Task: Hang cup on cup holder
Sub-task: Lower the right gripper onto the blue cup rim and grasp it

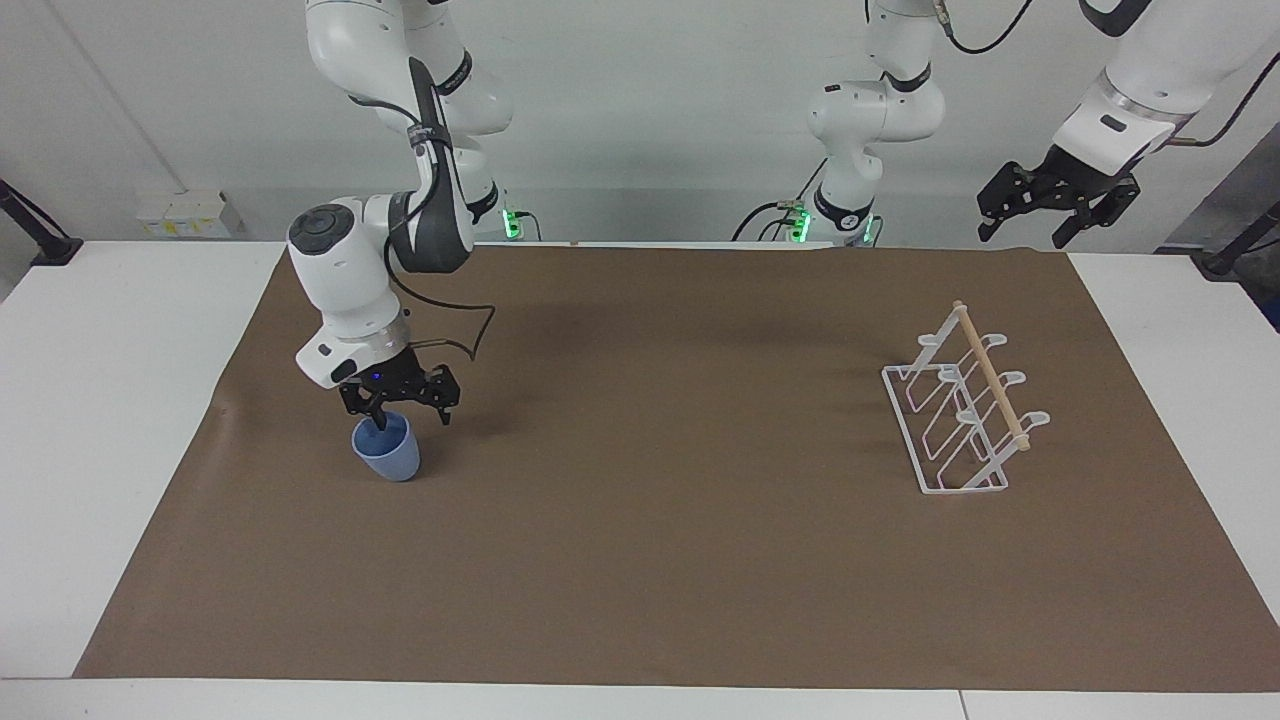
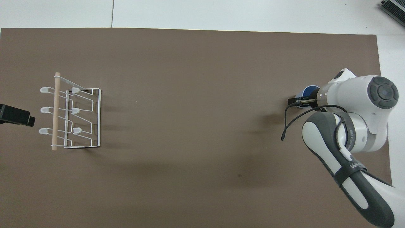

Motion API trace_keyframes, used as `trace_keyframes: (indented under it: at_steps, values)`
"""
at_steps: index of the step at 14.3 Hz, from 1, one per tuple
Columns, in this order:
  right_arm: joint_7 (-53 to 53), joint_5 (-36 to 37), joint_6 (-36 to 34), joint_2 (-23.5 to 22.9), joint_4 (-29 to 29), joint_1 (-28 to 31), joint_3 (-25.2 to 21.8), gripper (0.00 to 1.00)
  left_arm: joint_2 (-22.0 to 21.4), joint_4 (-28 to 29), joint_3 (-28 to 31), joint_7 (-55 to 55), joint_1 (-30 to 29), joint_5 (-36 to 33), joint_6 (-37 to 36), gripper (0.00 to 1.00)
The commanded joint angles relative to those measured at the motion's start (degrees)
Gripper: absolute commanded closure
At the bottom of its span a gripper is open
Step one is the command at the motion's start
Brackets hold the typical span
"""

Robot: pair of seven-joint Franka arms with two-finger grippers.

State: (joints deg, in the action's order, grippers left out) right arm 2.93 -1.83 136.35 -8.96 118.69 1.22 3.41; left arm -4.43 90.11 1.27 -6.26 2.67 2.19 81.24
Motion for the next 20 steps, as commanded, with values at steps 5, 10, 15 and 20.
trace_keyframes:
  at_steps: [5, 10, 15, 20]
  values:
    - [1.99, -0.37, 1.64, 0.44, 1.1, 1.15, 0.45, 0.82, -1.37, 1.39, 0.22, 0.11, -0.04, 0.27, 0.06, 0.0]
    - [1.99, -0.28, 1.64, 0.44, 1.1, 1.15, 0.45, 1.0, -1.37, 1.39, 0.22, 0.11, -0.04, 0.18, 0.32, 0.0]
    - [1.99, -0.28, 0.68, 0.18, -0.12, 1.41, 0.45, 1.0, -1.37, 1.3, 0.22, 0.2, 0.05, 0.18, 0.41, 0.0]
    - [2.08, -0.19, -14.75, 2.01, -10.64, 1.94, 0.1, 1.0, -1.37, 1.3, 0.13, 0.11, 0.05, 0.18, 0.41, 0.0]
